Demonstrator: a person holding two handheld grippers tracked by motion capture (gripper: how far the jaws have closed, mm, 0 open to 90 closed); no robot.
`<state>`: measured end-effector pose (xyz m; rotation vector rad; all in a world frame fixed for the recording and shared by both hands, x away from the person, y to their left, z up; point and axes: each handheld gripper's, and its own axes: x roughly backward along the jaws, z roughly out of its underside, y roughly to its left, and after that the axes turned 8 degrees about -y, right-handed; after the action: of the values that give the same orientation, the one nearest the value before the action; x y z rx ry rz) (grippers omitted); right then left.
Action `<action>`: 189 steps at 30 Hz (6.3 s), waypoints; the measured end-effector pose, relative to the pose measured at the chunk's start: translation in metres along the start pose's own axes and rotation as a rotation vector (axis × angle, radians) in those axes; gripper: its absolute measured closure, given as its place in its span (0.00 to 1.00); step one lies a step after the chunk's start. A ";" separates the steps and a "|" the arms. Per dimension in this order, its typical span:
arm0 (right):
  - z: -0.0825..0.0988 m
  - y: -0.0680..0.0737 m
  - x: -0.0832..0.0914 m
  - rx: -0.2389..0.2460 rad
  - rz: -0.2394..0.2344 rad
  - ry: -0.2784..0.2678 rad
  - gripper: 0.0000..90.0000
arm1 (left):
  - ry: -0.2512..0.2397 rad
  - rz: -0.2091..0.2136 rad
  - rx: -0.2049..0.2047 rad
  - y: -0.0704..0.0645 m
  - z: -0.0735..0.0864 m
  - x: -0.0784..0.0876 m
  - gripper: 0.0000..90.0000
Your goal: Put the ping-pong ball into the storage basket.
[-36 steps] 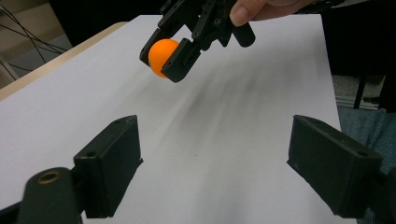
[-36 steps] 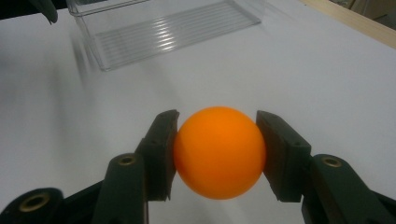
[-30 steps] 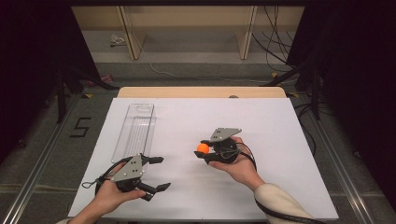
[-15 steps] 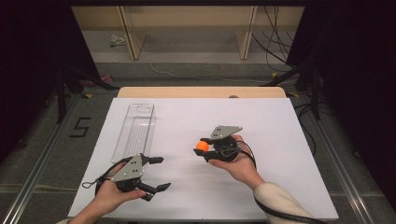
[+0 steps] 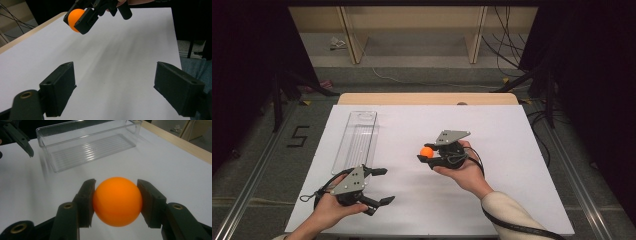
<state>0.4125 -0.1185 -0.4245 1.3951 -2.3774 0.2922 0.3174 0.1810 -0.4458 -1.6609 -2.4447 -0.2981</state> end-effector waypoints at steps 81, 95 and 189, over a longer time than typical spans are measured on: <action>-0.057 -0.004 -0.051 0.013 -0.036 -0.037 0.57 | -0.001 0.001 -0.005 -0.001 0.000 0.000 0.18; -0.059 -0.003 -0.057 0.021 -0.041 -0.025 0.57 | 0.002 0.001 -0.013 0.000 -0.001 0.000 0.19; -0.092 0.004 -0.108 0.043 -0.083 -0.005 0.57 | -0.004 0.020 -0.003 -0.002 -0.001 -0.003 0.19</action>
<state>0.4756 0.0018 -0.3855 1.5116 -2.3228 0.3198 0.3168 0.1776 -0.4458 -1.6873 -2.4303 -0.2963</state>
